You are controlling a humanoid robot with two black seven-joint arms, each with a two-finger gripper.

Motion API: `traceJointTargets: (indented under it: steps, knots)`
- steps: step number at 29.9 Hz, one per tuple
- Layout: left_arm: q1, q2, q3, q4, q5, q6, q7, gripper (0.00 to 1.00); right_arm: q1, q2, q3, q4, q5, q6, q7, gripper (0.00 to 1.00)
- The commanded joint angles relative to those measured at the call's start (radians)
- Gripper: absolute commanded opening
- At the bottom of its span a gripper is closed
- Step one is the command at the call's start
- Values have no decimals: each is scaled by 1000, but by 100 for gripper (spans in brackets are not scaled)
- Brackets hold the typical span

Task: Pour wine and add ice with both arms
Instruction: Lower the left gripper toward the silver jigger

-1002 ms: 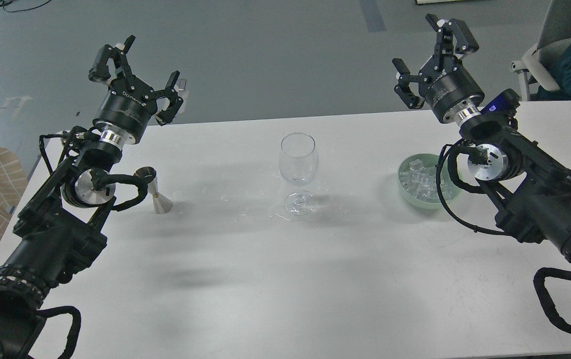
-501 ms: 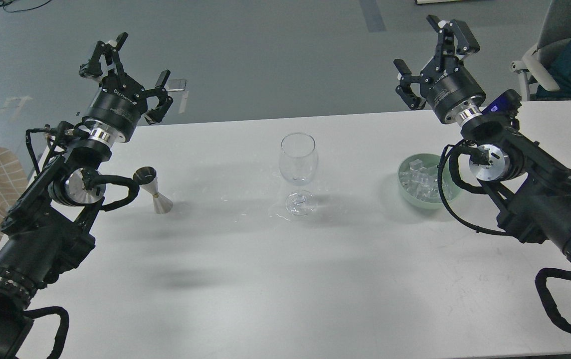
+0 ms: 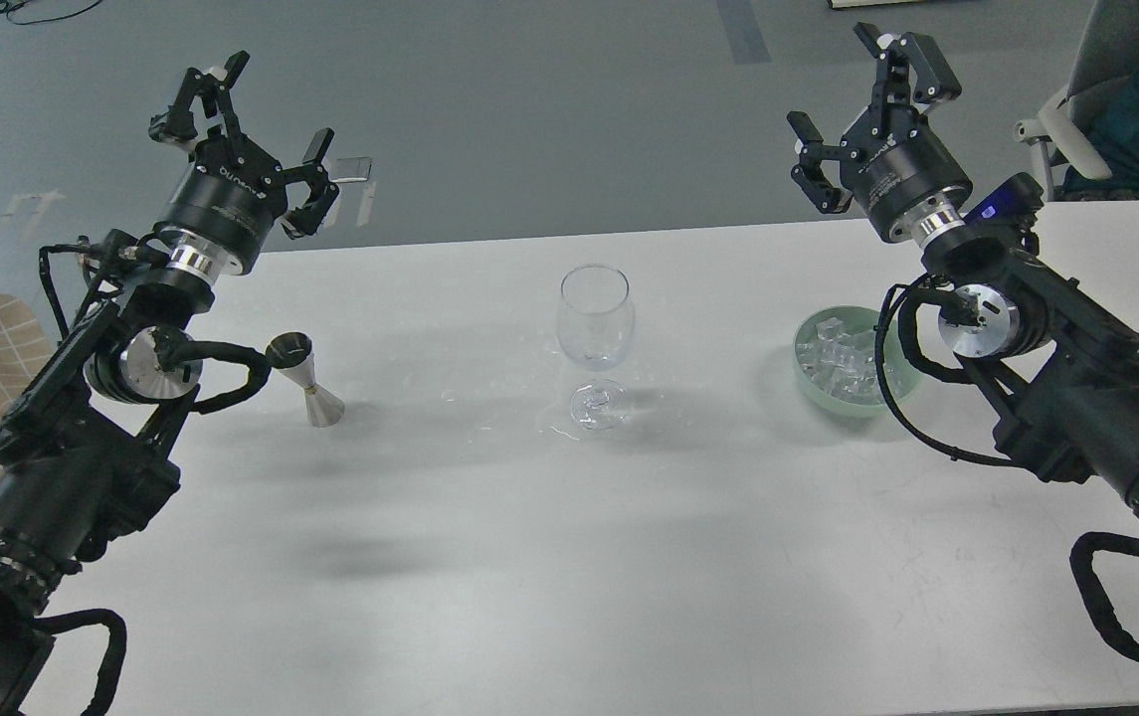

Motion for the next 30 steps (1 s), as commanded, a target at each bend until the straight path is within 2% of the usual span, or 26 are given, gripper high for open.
traceJointTargets:
  steps: [1,18,21,23,27,29,30]
  knots:
    - [2,0,0,0,0,1,-1,99,-3,0,0,1,0,0,0,100]
    - [3,6,-8,-31,-12,2,10,99,-3,-1,0,3,0,0,0,100]
    - [8,34,-18,-86,-23,15,39,99,-3,0,0,3,-1,0,0,100]
    - [28,81,-17,-130,-49,25,74,98,-3,-1,0,3,0,0,0,100]
    - [60,139,-17,-199,-135,45,83,98,-1,-6,0,3,-1,0,0,100]
    - [103,190,-14,-258,-204,65,119,96,-1,-4,0,3,-1,0,0,100]
    - [140,225,-17,-297,-260,73,172,96,-1,-6,0,3,-1,0,0,100]
